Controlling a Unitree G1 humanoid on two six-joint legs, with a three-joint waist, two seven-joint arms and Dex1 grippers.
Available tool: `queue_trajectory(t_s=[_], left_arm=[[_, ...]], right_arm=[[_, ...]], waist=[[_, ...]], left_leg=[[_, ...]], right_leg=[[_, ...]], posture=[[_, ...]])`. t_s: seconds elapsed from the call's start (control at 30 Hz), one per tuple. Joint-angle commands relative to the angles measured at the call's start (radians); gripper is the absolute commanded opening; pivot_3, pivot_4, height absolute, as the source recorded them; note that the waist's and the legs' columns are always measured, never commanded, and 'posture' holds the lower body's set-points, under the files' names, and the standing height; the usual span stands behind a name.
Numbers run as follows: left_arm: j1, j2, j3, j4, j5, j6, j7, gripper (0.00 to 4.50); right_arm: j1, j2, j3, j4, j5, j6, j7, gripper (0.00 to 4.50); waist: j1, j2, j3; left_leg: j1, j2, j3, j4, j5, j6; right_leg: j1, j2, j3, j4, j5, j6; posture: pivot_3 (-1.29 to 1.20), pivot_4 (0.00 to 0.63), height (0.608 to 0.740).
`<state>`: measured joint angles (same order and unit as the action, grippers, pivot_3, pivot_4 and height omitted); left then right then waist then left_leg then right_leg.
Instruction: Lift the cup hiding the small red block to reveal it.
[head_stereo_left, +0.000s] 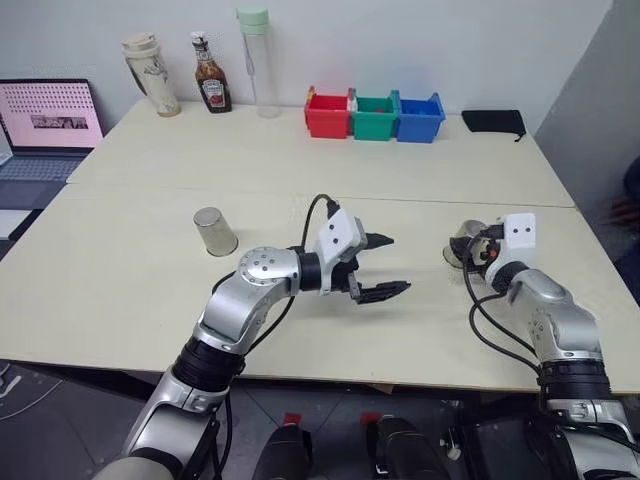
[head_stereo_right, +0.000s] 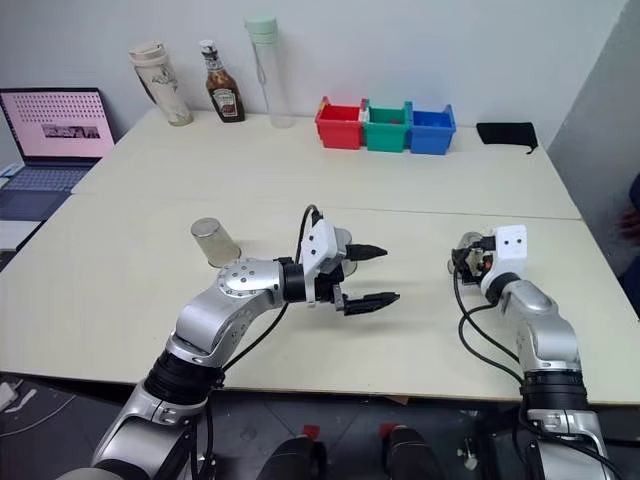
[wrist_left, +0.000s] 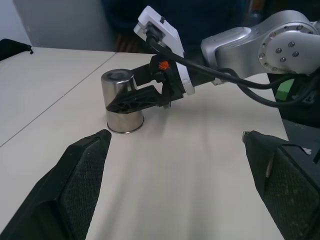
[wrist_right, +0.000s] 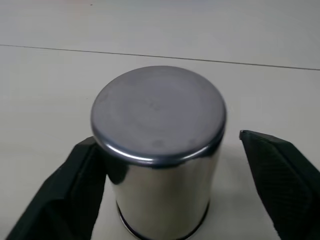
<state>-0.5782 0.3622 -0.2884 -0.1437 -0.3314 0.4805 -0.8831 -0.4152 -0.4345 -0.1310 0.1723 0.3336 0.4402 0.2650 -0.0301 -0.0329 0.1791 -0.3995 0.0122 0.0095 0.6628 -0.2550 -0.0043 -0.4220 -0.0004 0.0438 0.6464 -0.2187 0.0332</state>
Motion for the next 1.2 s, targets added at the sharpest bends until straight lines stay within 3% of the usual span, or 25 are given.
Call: queue_trajectory(t_s=[0.03, 0.13, 0.43, 0.57, 0.8, 0.87, 1.03, 1.2], left_arm=[[-0.004, -0.009, 0.020, -0.005, -0.002, -0.003, 0.011, 4.50], [-0.016, -0.013, 0.026, 0.008, -0.001, -0.006, 0.013, 4.50], [-0.014, -0.002, 0.043, 0.011, -0.006, -0.006, 0.013, 4.50], [-0.008, -0.015, 0.025, 0.010, 0.002, -0.016, 0.011, 4.50], [-0.017, -0.021, 0.021, 0.019, 0.006, -0.020, -0.004, 4.50], [-0.018, -0.020, 0.022, 0.017, 0.005, -0.017, -0.006, 4.50], [-0.022, -0.017, 0.029, 0.016, 0.001, -0.011, -0.007, 4.50], [-0.019, -0.014, 0.045, -0.007, -0.013, 0.013, 0.006, 4.50]], right_arm=[[-0.015, -0.002, -0.038, -0.041, 0.007, -0.048, 0.035, 3.08], [-0.019, -0.011, -0.041, -0.102, 0.015, -0.038, 0.052, 2.63], [-0.038, -0.072, -0.168, -0.438, 0.069, 0.271, -0.090, 2.64], [0.006, -0.084, -0.187, -0.375, 0.003, 0.314, -0.143, 2.64], [0.020, 0.022, -0.220, -0.165, -0.003, 0.236, -0.171, 2.64], [0.021, 0.026, -0.212, -0.126, -0.019, 0.208, -0.168, 3.34], [0.030, 0.021, -0.215, -0.144, -0.011, 0.215, -0.155, 4.39], [0.116, 0.009, -0.259, -0.363, 0.038, 0.358, -0.174, 4.47]], waist=[[0.000, 0.000, 0.000], [0.000, 0.000, 0.000], [0.001, 0.001, 0.000], [0.001, 0.001, 0.000], [-0.004, 0.002, 0.000], [-0.003, 0.003, 0.000], [-0.002, 0.003, 0.000], [0.000, 0.003, 0.000]], left_leg=[[0.000, 0.000, 0.000, 0.000, 0.000, 0.000], [0.000, 0.000, 0.000, 0.000, 0.000, 0.000], [0.000, 0.000, -0.001, 0.000, 0.000, 0.000], [0.000, 0.000, -0.001, 0.000, 0.000, 0.000], [0.001, 0.000, 0.001, 0.000, 0.000, 0.000], [0.001, 0.000, 0.000, 0.000, 0.000, 0.000], [0.001, 0.000, 0.001, 0.000, 0.000, 0.000], [0.000, 0.000, -0.001, 0.000, 0.000, 0.000]], right_leg=[[0.000, 0.000, 0.000, 0.000, 0.000, 0.000], [0.000, 0.000, 0.000, 0.000, 0.000, 0.000], [0.000, 0.000, -0.001, 0.001, 0.000, 0.000], [0.001, -0.001, -0.001, 0.000, 0.000, 0.000], [0.000, 0.000, 0.001, 0.001, 0.000, 0.000], [0.000, 0.000, 0.000, 0.001, 0.000, 0.000], [0.000, 0.000, 0.001, 0.001, 0.000, 0.000], [0.000, 0.000, 0.000, 0.001, 0.000, 0.000]], posture=[[0.00, 0.150, 0.740], [0.00, 0.150, 0.740], [0.00, 0.150, 0.740], [0.00, 0.150, 0.740], [0.00, 0.150, 0.740], [0.00, 0.150, 0.740], [0.00, 0.150, 0.740], [0.00, 0.150, 0.740]])
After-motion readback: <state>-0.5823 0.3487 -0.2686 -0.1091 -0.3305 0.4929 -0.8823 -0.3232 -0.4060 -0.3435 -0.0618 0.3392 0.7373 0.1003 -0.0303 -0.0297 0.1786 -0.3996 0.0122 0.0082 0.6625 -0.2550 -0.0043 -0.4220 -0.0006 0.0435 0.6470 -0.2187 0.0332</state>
